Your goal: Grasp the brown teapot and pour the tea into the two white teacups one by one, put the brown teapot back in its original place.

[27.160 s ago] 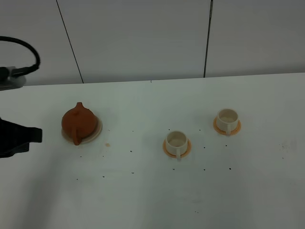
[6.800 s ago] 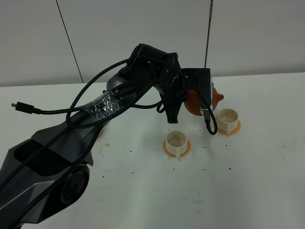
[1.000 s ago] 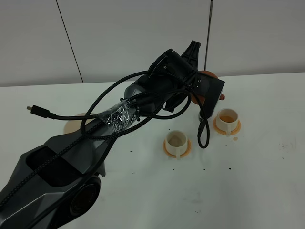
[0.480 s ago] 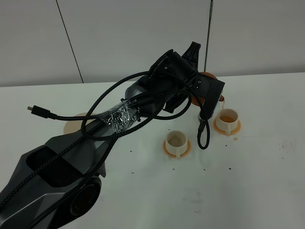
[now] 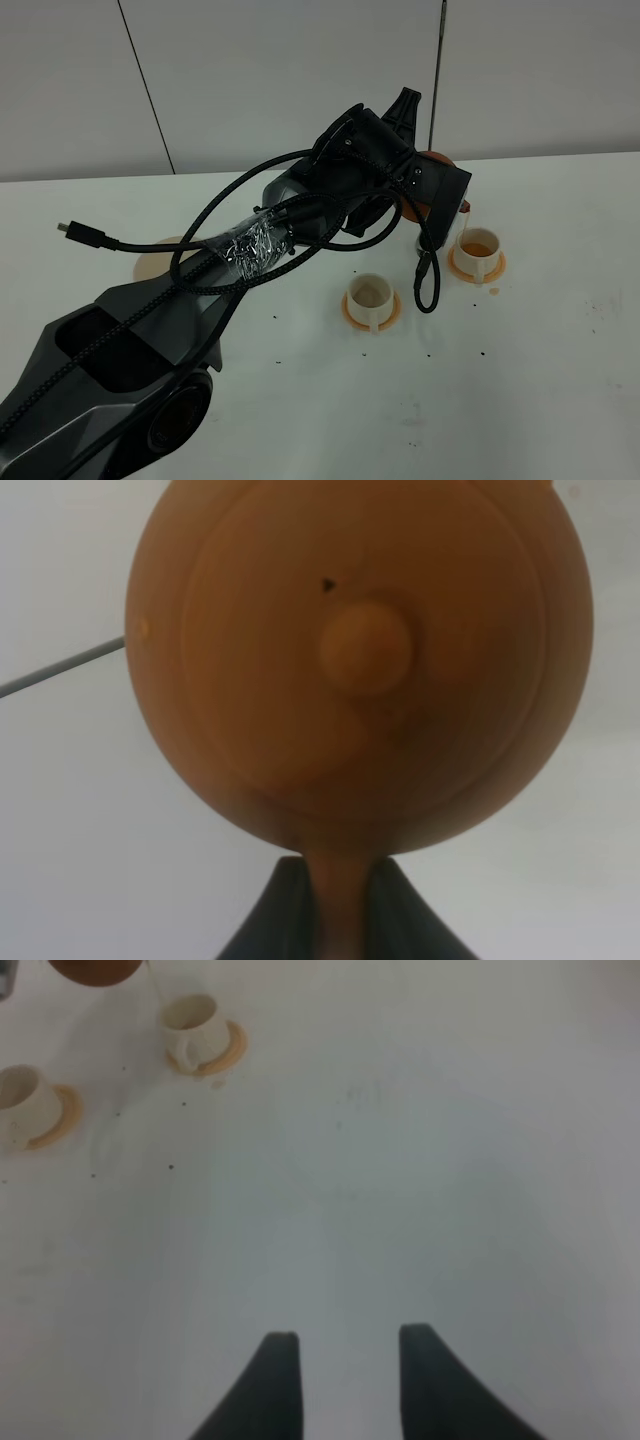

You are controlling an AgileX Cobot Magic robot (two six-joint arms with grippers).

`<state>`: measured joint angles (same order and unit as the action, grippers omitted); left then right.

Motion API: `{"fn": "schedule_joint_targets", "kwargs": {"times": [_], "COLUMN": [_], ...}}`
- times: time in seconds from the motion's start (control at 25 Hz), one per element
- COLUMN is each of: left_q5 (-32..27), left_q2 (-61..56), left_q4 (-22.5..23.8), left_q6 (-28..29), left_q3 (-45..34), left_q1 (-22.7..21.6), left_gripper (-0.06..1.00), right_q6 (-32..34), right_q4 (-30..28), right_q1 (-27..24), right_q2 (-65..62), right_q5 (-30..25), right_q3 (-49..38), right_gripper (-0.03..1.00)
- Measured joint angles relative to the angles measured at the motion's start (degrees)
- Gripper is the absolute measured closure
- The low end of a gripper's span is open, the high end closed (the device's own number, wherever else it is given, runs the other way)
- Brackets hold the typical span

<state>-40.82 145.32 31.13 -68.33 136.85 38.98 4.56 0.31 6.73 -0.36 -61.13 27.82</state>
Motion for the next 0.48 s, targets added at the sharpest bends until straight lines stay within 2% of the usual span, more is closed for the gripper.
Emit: {"fn": "schedule_joint_targets", "kwargs": {"times": [0.48], "left_q5": [0.0], "left_q2": [0.0], "left_q4": [0.1], "left_q6": [0.0], "left_q3": [0.0], "left_q1": [0.0], "left_gripper": [0.77], "right_q6": [0.0], "right_q4": [0.0], "right_q1": [0.0], "right_q2": [0.0], "right_q5": [0.0], "right_q3": [0.0], "right_gripper": [0.73]}}
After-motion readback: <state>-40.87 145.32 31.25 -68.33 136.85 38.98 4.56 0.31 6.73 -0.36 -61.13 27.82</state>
